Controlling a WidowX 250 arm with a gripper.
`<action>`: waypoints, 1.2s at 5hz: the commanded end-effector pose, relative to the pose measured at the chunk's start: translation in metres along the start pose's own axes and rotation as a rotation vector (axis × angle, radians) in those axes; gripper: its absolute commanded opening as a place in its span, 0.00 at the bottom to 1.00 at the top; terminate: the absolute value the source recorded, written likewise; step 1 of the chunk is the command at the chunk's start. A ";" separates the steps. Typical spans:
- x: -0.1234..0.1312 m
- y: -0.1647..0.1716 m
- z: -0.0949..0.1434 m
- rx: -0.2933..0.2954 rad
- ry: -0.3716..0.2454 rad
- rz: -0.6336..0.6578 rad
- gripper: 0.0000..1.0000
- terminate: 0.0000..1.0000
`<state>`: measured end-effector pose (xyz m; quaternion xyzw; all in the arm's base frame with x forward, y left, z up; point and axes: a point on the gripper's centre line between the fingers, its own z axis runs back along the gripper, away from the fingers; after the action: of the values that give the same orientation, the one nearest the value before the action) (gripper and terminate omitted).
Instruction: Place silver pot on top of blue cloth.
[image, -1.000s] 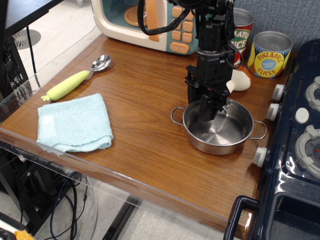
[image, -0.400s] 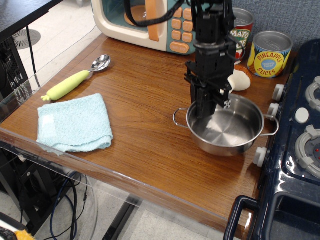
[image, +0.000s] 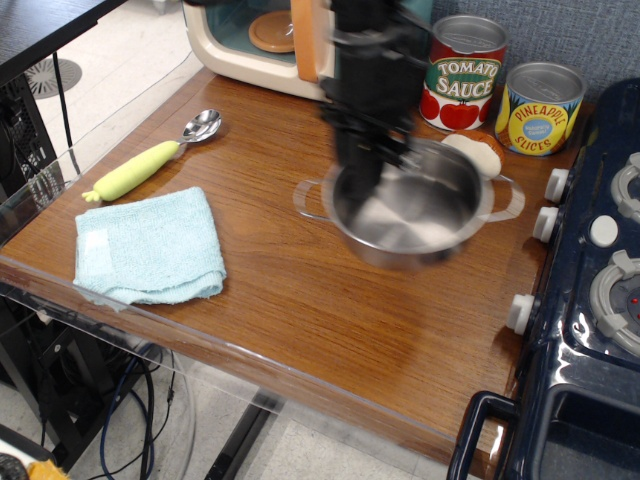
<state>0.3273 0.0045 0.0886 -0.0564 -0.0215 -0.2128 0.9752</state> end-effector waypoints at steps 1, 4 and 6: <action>-0.060 0.059 0.035 0.173 -0.014 0.275 0.00 0.00; -0.143 0.134 -0.005 0.251 0.180 0.546 0.00 0.00; -0.164 0.109 -0.024 0.164 0.199 0.516 0.00 0.00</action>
<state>0.2364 0.1772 0.0253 0.0275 0.0870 0.0406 0.9950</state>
